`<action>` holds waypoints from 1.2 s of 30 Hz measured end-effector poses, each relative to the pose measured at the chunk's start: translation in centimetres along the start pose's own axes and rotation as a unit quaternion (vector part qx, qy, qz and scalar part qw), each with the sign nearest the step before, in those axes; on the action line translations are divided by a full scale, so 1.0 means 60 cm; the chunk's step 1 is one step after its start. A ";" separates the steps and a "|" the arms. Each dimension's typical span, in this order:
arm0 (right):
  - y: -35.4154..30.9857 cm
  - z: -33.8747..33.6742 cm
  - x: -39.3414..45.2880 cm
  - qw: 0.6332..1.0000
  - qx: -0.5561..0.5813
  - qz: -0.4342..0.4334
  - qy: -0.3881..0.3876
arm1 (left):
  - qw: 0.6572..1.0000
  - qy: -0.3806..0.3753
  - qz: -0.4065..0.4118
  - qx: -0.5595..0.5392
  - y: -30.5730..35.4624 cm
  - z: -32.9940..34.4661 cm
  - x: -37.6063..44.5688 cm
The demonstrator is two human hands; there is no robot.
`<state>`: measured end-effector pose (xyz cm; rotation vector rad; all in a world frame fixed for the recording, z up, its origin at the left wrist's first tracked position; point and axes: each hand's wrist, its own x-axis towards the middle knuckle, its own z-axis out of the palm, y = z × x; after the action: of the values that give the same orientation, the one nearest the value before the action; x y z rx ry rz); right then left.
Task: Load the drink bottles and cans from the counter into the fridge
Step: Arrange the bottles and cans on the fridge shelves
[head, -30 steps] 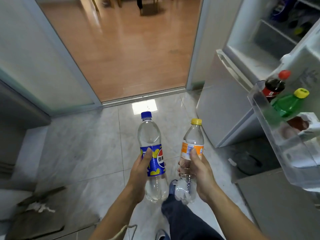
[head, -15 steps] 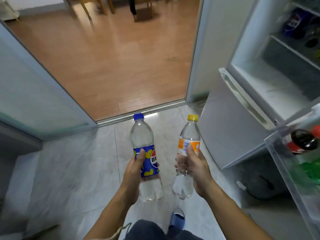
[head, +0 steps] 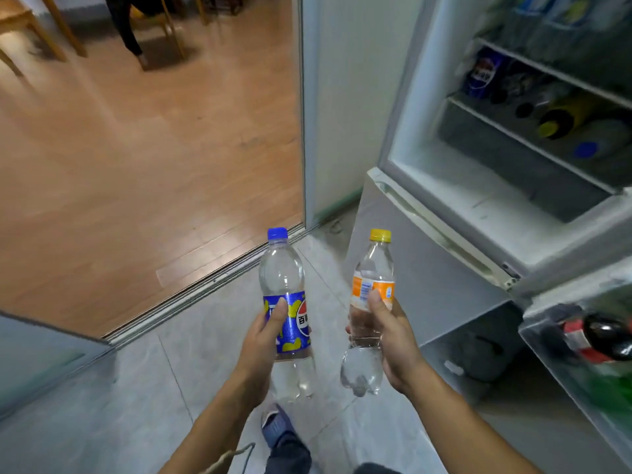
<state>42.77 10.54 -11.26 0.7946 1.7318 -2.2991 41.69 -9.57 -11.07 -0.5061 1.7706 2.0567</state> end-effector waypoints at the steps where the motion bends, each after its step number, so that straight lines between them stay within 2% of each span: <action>1: -0.008 0.008 0.011 1.000 0.008 -0.007 0.016 | 1.000 -0.019 0.001 0.009 0.018 -0.003 0.023; 8: -0.068 0.025 0.068 0.990 0.066 -0.054 0.117 | 0.990 -0.133 -0.008 0.049 0.117 0.039 0.158; 16: -0.191 -0.059 0.127 0.960 0.086 -0.157 0.215 | 0.960 -0.266 0.032 0.085 0.219 0.223 0.257; 22: -0.325 -0.136 0.169 0.906 0.076 -0.275 0.312 | 0.929 -0.345 0.095 0.097 0.319 0.394 0.303; 27: -0.427 -0.188 0.207 0.840 0.082 -0.361 0.397 | 0.893 -0.403 0.169 0.105 0.391 0.543 0.329; 34: -0.577 -0.257 0.262 0.748 0.072 -0.425 0.505 | 0.850 -0.401 0.309 0.147 0.472 0.751 0.385; 36: -0.616 -0.277 0.274 0.733 0.081 -0.433 0.517 | 0.836 -0.420 0.321 0.145 0.492 0.798 0.395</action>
<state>18.35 40.86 8.68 1.9125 2.8469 -2.7872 5.19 34.99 9.00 1.0715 1.6972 1.8220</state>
